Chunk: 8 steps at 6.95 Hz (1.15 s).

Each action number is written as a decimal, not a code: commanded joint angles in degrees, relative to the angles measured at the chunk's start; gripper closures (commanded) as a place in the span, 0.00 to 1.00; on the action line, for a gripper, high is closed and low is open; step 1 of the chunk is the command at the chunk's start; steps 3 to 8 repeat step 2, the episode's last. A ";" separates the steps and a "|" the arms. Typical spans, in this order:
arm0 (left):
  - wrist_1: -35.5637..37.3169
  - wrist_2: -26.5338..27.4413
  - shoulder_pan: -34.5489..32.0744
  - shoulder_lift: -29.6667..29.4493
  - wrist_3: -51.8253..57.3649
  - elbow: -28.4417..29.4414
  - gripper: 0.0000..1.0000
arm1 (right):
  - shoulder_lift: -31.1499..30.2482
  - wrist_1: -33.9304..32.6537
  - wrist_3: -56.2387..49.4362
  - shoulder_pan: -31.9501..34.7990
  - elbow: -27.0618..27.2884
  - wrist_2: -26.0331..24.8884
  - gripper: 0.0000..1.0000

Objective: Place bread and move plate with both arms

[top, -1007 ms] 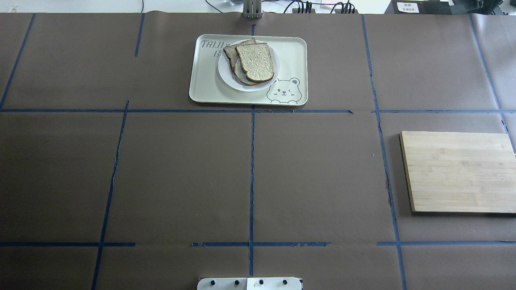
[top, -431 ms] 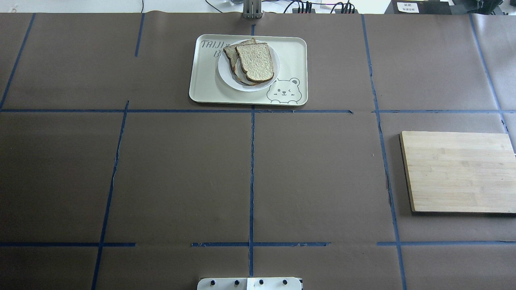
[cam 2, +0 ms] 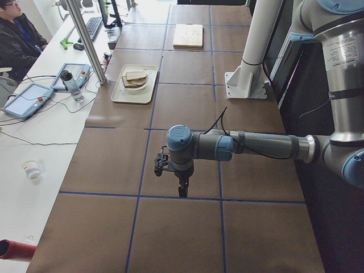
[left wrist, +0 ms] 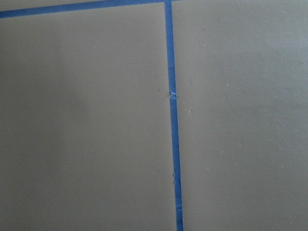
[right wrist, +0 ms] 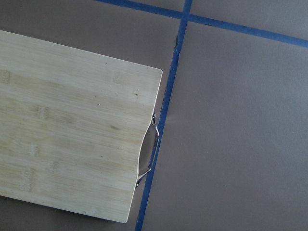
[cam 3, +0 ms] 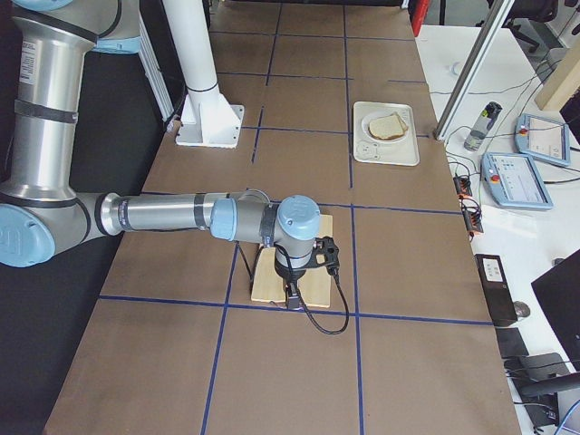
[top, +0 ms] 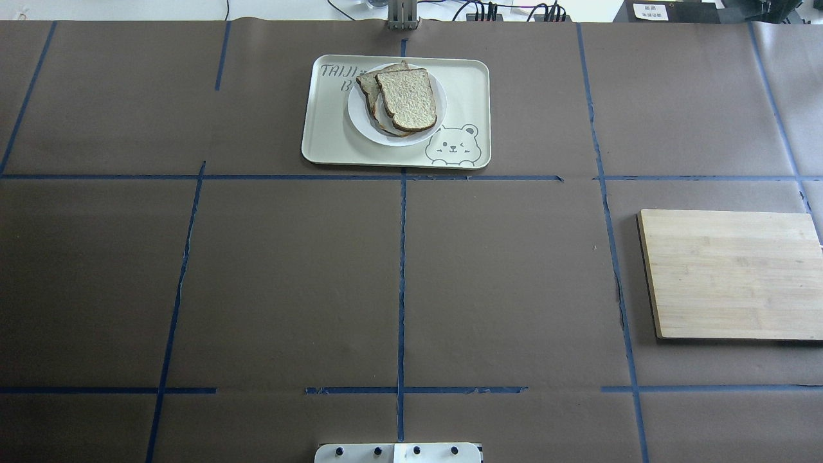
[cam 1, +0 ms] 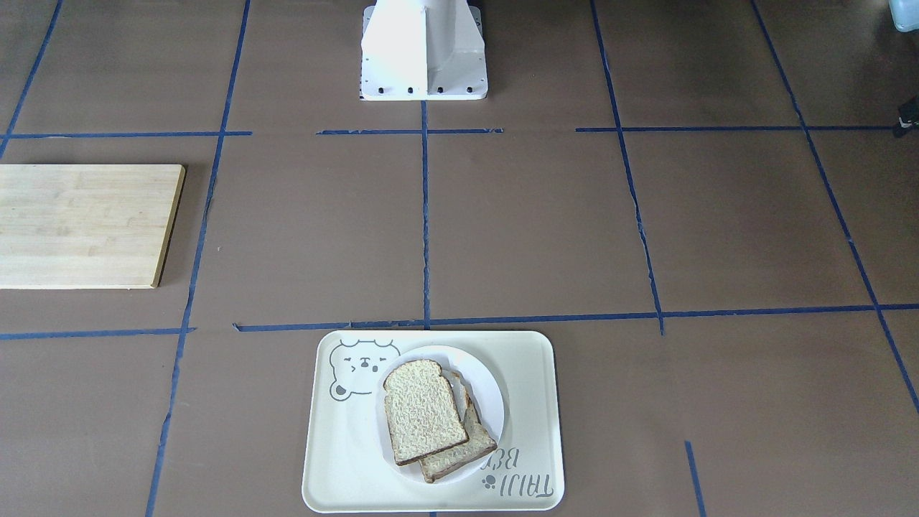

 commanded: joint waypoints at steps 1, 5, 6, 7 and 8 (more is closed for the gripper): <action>-0.04 0.07 0.09 -0.11 0.15 0.07 0.00 | 0.00 0.03 0.00 0.00 0.00 0.00 0.00; -0.04 0.07 0.09 -0.11 0.15 0.07 0.00 | 0.00 0.03 0.09 -0.09 0.00 0.00 0.00; -0.04 0.07 0.09 -0.11 0.15 0.07 0.00 | 0.00 0.03 0.09 -0.09 0.00 0.00 0.00; -0.04 0.07 0.09 -0.11 0.15 0.07 0.00 | 0.00 0.03 0.09 -0.09 0.00 0.00 0.00; -0.04 0.07 0.09 -0.11 0.15 0.07 0.00 | 0.00 0.03 0.09 -0.09 0.00 0.00 0.00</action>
